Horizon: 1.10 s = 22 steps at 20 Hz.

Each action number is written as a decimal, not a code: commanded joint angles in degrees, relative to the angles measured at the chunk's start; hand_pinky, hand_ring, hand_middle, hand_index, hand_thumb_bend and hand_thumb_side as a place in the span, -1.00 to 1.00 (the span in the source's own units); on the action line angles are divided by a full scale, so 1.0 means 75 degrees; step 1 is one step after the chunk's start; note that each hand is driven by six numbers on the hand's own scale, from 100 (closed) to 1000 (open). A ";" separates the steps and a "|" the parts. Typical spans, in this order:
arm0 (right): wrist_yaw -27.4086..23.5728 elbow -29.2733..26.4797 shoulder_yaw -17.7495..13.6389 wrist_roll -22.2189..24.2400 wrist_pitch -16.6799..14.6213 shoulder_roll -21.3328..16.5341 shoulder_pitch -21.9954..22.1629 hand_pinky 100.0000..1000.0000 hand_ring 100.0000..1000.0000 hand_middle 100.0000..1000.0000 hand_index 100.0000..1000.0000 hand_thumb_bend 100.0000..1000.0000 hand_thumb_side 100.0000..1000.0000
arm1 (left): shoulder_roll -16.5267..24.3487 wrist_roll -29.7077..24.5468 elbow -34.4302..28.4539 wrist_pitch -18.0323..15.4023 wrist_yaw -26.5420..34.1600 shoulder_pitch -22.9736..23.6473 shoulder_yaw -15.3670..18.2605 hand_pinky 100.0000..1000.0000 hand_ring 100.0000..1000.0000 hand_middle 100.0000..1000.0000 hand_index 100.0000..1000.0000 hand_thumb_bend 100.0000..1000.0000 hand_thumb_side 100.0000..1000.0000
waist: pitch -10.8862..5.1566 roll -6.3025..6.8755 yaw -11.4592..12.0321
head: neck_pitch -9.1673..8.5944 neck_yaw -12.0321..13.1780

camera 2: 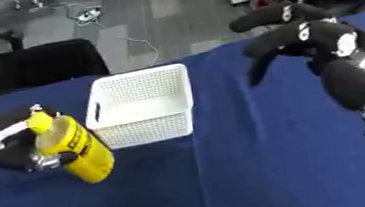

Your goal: Pick up objects on the table and place them in the box.

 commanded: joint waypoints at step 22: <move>0.0040 -0.0117 -0.0029 0.0004 0.0047 -0.0229 0.0062 0.04 -0.07 0.60 0.47 -0.44 1.00 | 0.1077 -0.0112 -0.0827 0.0312 0.0461 -0.0282 0.0455 -1.00 -1.00 -1.00 -0.45 -1.00 0.56 | -0.0378 0.0183 0.0252 | -0.0064 -0.0216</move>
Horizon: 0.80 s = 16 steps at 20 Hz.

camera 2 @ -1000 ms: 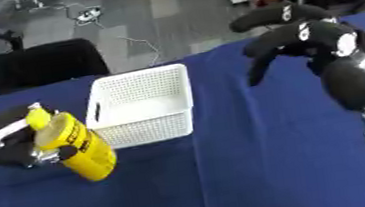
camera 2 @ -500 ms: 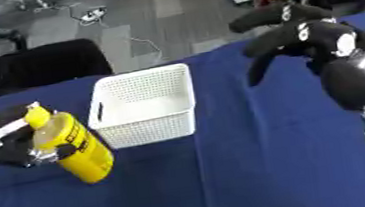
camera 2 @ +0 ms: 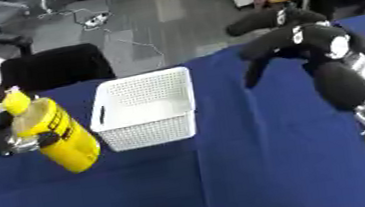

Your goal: Pick up objects on the table and place them in the box.

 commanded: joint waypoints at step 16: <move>0.0053 -0.0117 0.0010 0.0092 0.0056 -0.0139 0.0000 0.03 -0.07 0.58 0.47 -0.44 1.00 | 0.0558 0.0297 -0.0482 0.0108 0.0307 -0.0439 0.0225 -1.00 -1.00 -1.00 -0.46 -1.00 0.52 | -0.0317 0.0131 0.0028 | -0.0093 -0.0112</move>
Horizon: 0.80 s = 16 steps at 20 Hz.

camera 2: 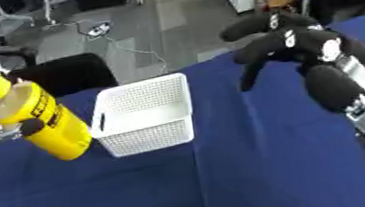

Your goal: Pick up objects on the table and place them in the box.

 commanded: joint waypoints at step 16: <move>0.0027 -0.0117 0.0001 0.0182 0.0009 -0.0006 -0.0170 0.04 -0.07 0.59 0.47 -0.44 1.00 | 0.0104 0.0940 -0.0026 0.0044 -0.0401 -0.0564 -0.0044 -1.00 -1.00 -1.00 -0.46 -1.00 0.47 | -0.0003 -0.0038 -0.0073 | -0.0087 0.0118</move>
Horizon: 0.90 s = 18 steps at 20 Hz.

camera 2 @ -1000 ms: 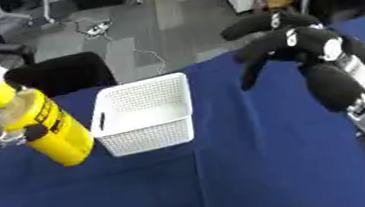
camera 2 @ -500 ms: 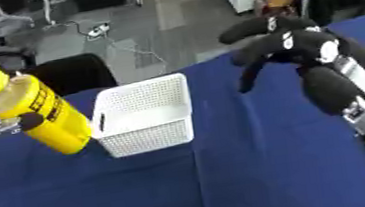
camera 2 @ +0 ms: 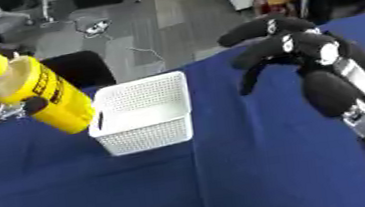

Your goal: Pick up objects on the table and place them in the box.

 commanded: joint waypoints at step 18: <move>-0.0128 -0.0117 0.0092 0.0199 0.0040 0.0324 -0.0416 0.05 -0.07 0.61 0.48 -0.45 1.00 | -0.0091 0.0914 0.0159 -0.0343 -0.0105 -0.0414 -0.0022 -1.00 -1.00 -1.00 -0.45 -1.00 0.45 | 0.0137 0.0096 -0.0236 | -0.0281 0.0380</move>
